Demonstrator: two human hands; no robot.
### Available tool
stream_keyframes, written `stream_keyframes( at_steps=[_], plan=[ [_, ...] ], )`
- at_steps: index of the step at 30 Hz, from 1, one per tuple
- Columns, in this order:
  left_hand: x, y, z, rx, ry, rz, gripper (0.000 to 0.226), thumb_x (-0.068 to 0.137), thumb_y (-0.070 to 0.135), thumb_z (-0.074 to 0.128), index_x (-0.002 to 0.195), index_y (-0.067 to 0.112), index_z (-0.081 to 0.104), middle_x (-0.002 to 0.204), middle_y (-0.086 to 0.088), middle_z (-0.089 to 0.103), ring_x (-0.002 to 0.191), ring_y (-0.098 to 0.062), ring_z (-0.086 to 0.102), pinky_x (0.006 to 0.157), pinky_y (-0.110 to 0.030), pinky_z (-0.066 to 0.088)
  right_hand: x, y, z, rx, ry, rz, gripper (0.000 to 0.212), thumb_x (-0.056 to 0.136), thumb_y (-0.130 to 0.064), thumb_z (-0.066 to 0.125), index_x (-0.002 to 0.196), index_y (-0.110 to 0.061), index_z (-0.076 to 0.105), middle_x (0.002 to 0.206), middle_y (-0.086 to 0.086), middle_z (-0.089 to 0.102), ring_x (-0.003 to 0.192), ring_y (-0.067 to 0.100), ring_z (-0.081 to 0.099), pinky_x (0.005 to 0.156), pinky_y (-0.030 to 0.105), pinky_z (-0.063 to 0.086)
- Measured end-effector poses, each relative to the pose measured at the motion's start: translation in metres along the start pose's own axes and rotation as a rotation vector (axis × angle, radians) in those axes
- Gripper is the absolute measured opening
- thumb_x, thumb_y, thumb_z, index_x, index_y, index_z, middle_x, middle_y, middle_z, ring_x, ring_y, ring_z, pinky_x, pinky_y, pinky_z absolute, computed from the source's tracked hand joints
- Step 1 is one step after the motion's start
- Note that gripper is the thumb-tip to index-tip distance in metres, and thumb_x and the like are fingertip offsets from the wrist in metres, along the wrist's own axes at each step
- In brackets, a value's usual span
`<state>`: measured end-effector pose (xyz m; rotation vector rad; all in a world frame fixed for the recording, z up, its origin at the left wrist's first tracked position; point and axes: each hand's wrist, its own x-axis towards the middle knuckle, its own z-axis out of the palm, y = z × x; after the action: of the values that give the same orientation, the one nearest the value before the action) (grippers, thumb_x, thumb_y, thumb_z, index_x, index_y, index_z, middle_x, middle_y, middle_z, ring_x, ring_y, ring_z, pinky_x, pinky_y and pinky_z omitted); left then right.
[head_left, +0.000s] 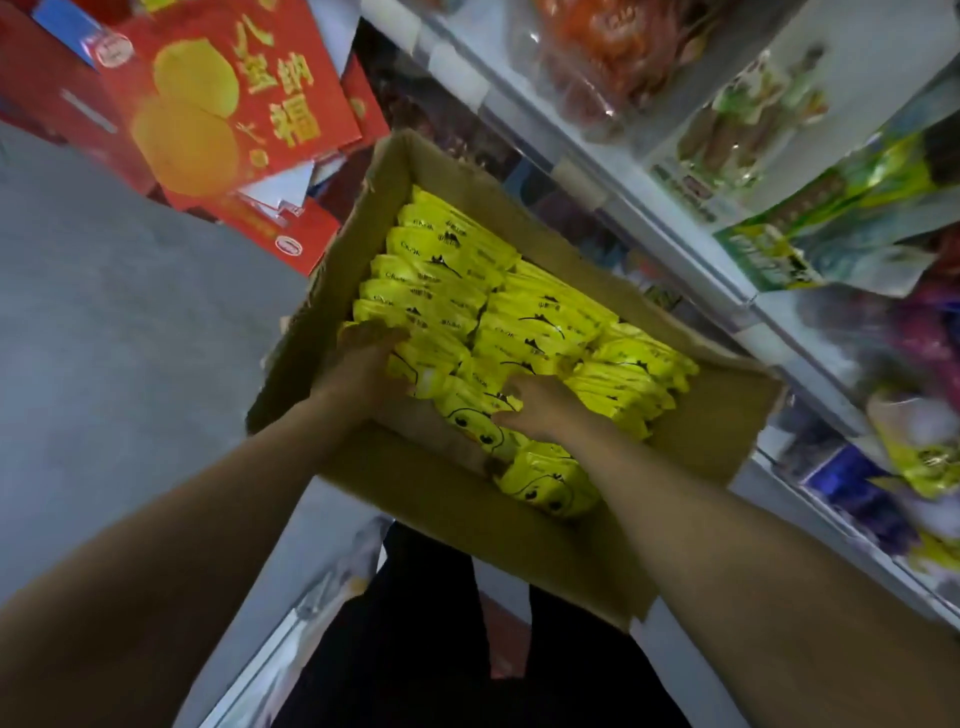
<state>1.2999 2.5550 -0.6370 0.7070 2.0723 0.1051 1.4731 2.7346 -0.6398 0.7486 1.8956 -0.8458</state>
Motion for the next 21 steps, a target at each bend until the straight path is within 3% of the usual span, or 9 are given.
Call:
stream_keyframes(
  at_steps=[6, 11, 15, 19, 21],
  plan=[
    [0.026, -0.013, -0.002, 0.082, 0.078, 0.062, 0.063, 0.074, 0.027, 0.080, 0.130, 0.023, 0.051, 0.140, -0.007, 0.040, 0.128, -0.030, 0.039, 0.103, -0.043, 0.040, 0.015, 0.001, 0.033, 0.013, 0.082, 0.045, 0.048, 0.080, -0.041, 0.076, 0.116, -0.013, 0.059, 0.118, 0.010, 0.061, 0.111, 0.030, 0.058, 0.080, 0.032, 0.043],
    [0.034, -0.017, 0.008, 0.254, 0.091, 0.062, 0.048, 0.080, 0.025, 0.073, 0.121, 0.020, 0.050, 0.131, -0.007, 0.051, 0.124, -0.029, 0.043, 0.100, -0.041, 0.036, 0.023, -0.003, 0.049, 0.003, 0.118, 0.097, 0.055, 0.077, -0.039, 0.080, 0.119, -0.014, 0.056, 0.120, 0.010, 0.061, 0.113, 0.031, 0.058, 0.084, 0.036, 0.046],
    [0.032, -0.024, 0.018, 0.352, 0.050, 0.068, 0.037, 0.085, 0.018, 0.064, 0.121, 0.023, 0.057, 0.125, -0.004, 0.058, 0.120, -0.027, 0.048, 0.098, -0.039, 0.036, 0.026, -0.007, 0.060, 0.001, 0.145, 0.127, 0.031, 0.084, -0.029, 0.071, 0.113, -0.017, 0.065, 0.114, 0.010, 0.065, 0.112, 0.032, 0.060, 0.080, 0.033, 0.047],
    [0.023, -0.025, 0.009, 0.132, -0.036, -0.042, 0.017, 0.083, 0.026, 0.069, 0.099, 0.023, 0.071, 0.112, -0.010, 0.063, 0.102, -0.034, 0.060, 0.083, -0.038, 0.050, 0.011, -0.005, 0.051, 0.264, 0.197, 0.137, 0.019, 0.084, -0.035, 0.074, 0.088, -0.016, 0.070, 0.092, 0.006, 0.066, 0.093, 0.028, 0.061, 0.066, 0.029, 0.042],
    [0.019, -0.020, 0.000, 0.004, -0.049, -0.076, 0.016, 0.082, 0.028, 0.074, 0.095, 0.019, 0.071, 0.106, -0.013, 0.066, 0.098, -0.034, 0.062, 0.080, -0.036, 0.050, -0.006, 0.000, 0.034, 0.417, 0.197, 0.095, 0.020, 0.086, -0.033, 0.074, 0.093, -0.015, 0.069, 0.089, 0.002, 0.062, 0.089, 0.022, 0.057, 0.066, 0.027, 0.038]
  ],
)
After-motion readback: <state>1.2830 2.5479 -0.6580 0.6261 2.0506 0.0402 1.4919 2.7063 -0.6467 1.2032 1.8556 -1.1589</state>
